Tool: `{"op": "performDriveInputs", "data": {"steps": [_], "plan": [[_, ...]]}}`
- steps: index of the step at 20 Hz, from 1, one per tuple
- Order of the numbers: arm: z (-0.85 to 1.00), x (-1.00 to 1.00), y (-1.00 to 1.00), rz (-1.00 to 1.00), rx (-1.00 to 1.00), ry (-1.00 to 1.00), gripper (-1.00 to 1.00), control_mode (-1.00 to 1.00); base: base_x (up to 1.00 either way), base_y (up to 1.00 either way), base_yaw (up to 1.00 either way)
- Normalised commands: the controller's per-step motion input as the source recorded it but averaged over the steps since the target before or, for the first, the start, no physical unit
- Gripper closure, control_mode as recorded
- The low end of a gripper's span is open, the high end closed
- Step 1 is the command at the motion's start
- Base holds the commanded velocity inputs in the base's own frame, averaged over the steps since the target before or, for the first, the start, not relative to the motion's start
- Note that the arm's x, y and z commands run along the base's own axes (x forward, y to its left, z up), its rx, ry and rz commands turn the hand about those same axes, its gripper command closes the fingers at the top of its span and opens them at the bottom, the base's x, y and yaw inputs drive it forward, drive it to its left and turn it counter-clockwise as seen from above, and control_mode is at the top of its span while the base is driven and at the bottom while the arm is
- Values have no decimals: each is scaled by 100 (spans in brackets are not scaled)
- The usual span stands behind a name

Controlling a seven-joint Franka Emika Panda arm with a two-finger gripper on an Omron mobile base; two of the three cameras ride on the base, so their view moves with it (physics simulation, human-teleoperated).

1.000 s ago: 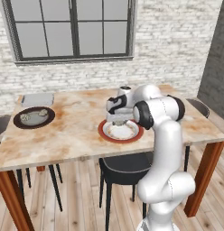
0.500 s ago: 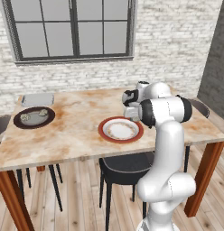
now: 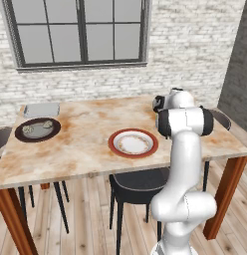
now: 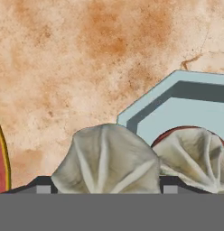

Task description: Place two dumplings into each of the tupperware containers and then place the containers in the fridge.

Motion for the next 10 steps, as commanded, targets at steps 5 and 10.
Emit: {"op": "performDriveInputs", "data": {"steps": [5,10], "plan": [[9,9,-80,0,0,12,100,-100,0,0,0],[4,5,-66,0,0,11,100,-100,0,0,0]]}}
